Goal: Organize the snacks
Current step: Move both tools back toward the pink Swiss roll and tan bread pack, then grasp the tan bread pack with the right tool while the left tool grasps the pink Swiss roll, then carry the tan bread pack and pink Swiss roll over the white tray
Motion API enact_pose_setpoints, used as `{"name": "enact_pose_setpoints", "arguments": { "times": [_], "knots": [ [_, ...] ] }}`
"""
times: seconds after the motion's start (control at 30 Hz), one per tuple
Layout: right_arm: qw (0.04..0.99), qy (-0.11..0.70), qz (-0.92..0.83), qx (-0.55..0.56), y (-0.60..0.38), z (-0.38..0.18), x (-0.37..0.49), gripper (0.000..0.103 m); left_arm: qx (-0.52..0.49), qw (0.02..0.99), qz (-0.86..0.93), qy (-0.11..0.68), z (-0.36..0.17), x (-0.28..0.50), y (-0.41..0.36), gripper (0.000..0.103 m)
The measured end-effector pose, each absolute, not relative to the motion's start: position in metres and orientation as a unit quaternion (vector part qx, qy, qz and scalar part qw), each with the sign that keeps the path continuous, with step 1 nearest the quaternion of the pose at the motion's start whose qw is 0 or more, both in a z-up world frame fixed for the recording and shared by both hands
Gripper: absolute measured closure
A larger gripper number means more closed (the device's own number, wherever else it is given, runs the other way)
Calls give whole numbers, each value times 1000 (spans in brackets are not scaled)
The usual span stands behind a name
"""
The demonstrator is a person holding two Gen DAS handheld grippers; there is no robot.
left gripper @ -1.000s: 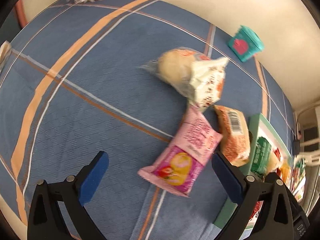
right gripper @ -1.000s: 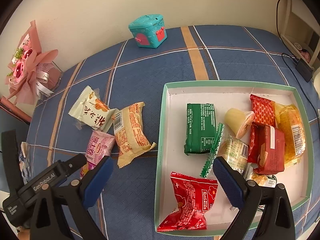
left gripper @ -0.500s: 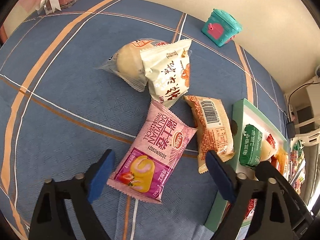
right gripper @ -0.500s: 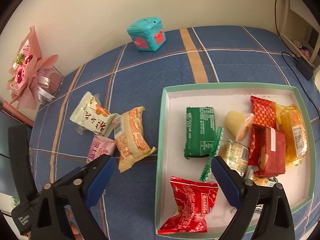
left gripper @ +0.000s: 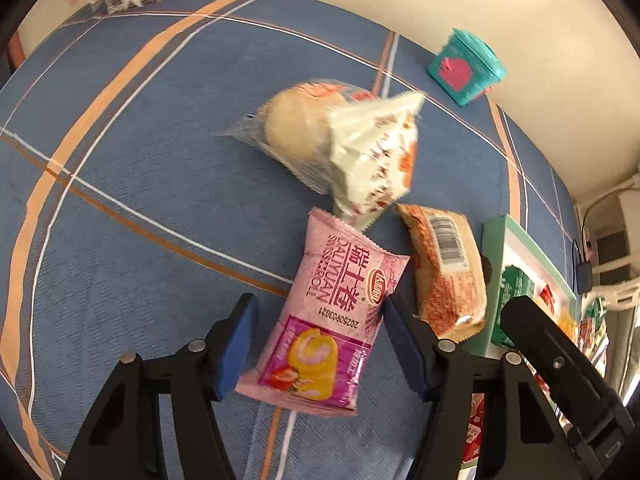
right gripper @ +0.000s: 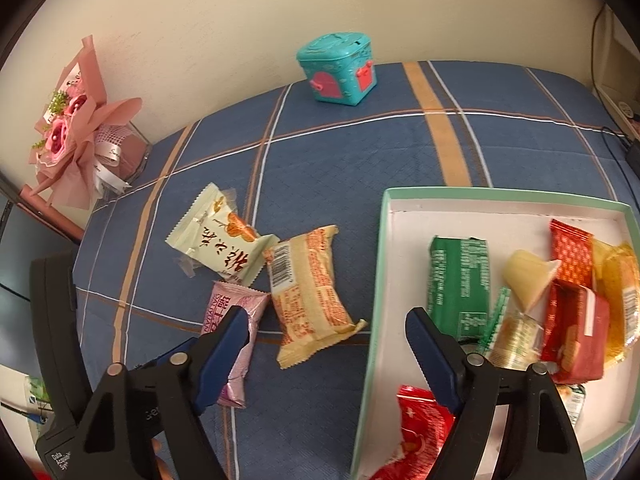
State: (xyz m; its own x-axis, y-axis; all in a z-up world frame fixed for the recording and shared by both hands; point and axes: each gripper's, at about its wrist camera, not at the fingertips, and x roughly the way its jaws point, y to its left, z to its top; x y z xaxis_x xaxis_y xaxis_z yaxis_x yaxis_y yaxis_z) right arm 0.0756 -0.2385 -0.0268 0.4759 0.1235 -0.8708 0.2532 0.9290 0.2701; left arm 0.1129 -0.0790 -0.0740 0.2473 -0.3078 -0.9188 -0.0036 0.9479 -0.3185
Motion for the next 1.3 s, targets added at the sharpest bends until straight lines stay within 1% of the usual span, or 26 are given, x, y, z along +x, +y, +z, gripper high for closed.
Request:
{"name": "enact_pose_setpoints", "arguments": {
  "times": [0.07,0.23,0.3,0.33,0.4,0.43,0.57,0.6,0.63,0.67,0.77,0.8,0.97,1.3],
  "knots": [
    [839,513,-34,178,-235,-28,80,27,-139,781,-88,603,-74,116,-72,37],
    [837,522,-28,162,-226,-36,90,34,-159,780,-72,601,-76,121,-57,37],
    [835,526,-25,158,-223,-39,94,34,-162,779,-73,602,-78,122,-56,37],
    [835,528,-25,155,-221,-41,96,34,-161,778,-74,602,-78,123,-56,39],
    [834,531,-25,148,-217,-46,100,39,-160,776,-72,606,-80,125,-56,40],
    [833,533,-24,148,-215,-48,101,44,-161,775,-72,607,-81,126,-56,40],
    [827,541,-30,151,-216,-58,106,46,-168,771,-75,609,-85,128,-53,41],
    [824,545,-32,149,-216,-61,107,46,-169,771,-76,609,-86,128,-52,42],
    [823,548,-34,146,-216,-65,108,50,-169,771,-77,609,-86,127,-50,43],
    [822,550,-30,145,-214,-68,109,51,-170,771,-79,609,-87,128,-50,43],
    [817,557,-29,144,-211,-77,111,55,-175,770,-82,608,-87,128,-52,51],
    [816,559,-28,144,-210,-79,111,56,-177,770,-83,608,-87,129,-55,54],
    [818,557,-28,143,-208,-79,108,59,-179,770,-86,606,-84,129,-60,62],
    [823,542,-20,167,-210,-60,89,62,-169,783,-96,591,-64,120,-65,64]
  ]
}}
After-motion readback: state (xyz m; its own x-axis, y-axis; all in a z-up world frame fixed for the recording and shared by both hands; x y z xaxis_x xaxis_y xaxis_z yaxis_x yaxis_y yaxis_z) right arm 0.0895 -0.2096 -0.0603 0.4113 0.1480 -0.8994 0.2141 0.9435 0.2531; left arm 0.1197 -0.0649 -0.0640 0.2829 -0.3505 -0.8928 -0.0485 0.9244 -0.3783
